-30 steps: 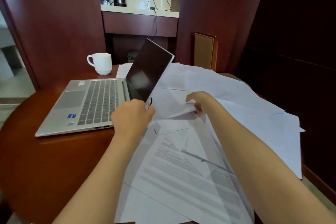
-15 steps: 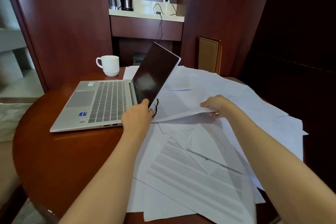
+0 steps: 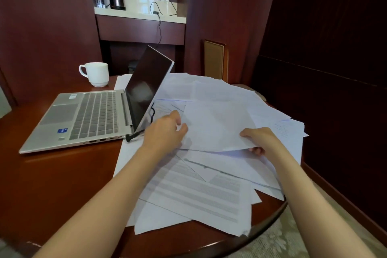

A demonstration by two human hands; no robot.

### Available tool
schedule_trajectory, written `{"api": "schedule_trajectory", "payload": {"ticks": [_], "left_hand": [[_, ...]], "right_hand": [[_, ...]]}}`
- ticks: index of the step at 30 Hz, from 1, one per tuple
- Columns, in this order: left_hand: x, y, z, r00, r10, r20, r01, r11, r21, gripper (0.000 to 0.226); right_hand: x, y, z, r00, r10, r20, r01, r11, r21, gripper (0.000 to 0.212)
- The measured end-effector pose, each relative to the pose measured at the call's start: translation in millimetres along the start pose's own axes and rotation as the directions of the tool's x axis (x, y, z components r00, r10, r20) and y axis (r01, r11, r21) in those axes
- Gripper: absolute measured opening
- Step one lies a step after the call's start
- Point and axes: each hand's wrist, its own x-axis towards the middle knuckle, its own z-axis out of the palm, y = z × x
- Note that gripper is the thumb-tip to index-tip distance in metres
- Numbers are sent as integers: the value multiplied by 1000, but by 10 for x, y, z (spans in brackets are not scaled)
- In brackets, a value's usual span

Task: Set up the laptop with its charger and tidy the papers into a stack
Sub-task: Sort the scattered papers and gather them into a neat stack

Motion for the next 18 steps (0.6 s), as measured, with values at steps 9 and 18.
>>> {"api": "schedule_trajectory", "payload": {"ticks": [9,18], "left_hand": [[104,269,288,906,-73,417,134,984,-120,54],[161,344,380,916,17,401,73,975,-210,44]], "right_hand": [[-369,68,-327,968,112,226,0,896,-444,24],[-44,333,-538,976,-34,-215,-96,820,-564,27]]}}
